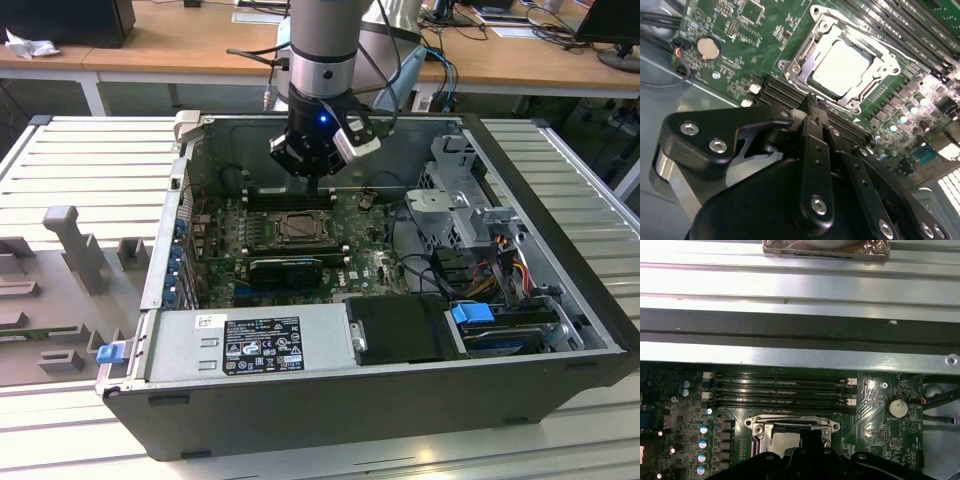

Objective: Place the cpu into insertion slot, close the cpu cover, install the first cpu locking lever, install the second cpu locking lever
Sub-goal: 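Install the second cpu locking lever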

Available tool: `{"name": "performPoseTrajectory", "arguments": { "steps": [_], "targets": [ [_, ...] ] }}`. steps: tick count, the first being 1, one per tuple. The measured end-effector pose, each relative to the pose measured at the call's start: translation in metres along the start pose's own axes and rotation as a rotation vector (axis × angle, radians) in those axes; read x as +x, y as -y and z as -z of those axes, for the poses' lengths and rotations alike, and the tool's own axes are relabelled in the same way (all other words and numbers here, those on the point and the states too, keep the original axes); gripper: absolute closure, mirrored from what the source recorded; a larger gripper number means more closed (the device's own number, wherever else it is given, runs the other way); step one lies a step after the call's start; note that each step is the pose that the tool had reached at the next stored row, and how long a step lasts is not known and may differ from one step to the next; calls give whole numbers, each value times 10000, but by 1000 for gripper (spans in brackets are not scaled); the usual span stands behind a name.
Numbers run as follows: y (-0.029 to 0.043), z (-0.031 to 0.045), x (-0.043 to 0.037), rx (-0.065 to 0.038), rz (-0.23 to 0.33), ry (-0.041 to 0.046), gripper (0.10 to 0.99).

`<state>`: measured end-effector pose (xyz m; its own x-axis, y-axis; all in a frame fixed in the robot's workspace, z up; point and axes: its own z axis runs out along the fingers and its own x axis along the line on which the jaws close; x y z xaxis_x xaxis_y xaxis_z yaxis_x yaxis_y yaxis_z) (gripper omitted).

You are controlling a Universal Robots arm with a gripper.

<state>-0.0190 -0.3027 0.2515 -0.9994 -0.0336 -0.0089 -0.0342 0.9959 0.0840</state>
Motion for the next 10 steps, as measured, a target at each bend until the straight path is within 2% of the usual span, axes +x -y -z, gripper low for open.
{"name": "performPoseTrajectory", "arguments": {
  "steps": [10],
  "targets": [
    [46,4,2,3,0,0,980]
  ]
}}
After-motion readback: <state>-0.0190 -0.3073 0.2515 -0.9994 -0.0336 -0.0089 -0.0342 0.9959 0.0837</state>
